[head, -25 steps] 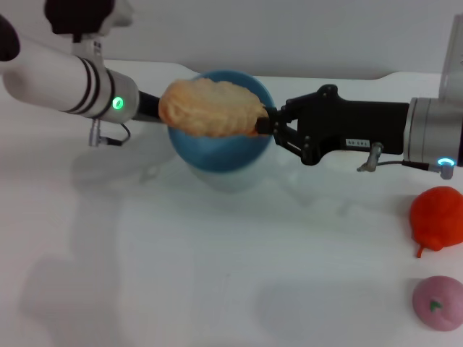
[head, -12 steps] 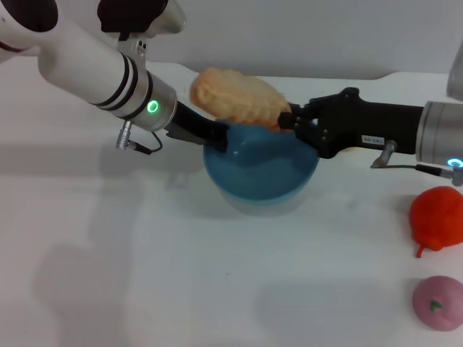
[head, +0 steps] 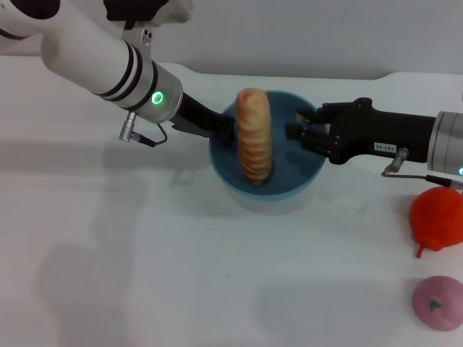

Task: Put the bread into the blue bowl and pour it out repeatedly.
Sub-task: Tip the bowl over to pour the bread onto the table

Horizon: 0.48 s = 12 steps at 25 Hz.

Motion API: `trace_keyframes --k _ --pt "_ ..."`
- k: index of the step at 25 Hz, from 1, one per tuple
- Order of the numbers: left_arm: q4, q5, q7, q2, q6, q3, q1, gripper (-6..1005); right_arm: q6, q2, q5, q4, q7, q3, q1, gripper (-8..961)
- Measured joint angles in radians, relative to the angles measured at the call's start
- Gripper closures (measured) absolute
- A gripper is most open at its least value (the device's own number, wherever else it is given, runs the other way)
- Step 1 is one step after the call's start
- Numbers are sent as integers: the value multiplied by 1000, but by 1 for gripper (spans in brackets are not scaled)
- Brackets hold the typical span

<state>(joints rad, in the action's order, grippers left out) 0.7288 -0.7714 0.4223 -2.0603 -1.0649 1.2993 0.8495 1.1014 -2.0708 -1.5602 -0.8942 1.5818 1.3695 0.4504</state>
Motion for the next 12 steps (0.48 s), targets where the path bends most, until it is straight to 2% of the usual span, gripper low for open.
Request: trace_keyframes --k 4,6,12 --pt "0 0 2 0 -6 0 0 999 13 0 1 -2 2 -10 -1 623" --pt "0 1 5 0 -11 0 0 999 14 -2 25 -12 1 -30 -15 622" --pt "1 4 8 0 4 25 4 999 53 -3 268 -17 -106 -144 -90 621"
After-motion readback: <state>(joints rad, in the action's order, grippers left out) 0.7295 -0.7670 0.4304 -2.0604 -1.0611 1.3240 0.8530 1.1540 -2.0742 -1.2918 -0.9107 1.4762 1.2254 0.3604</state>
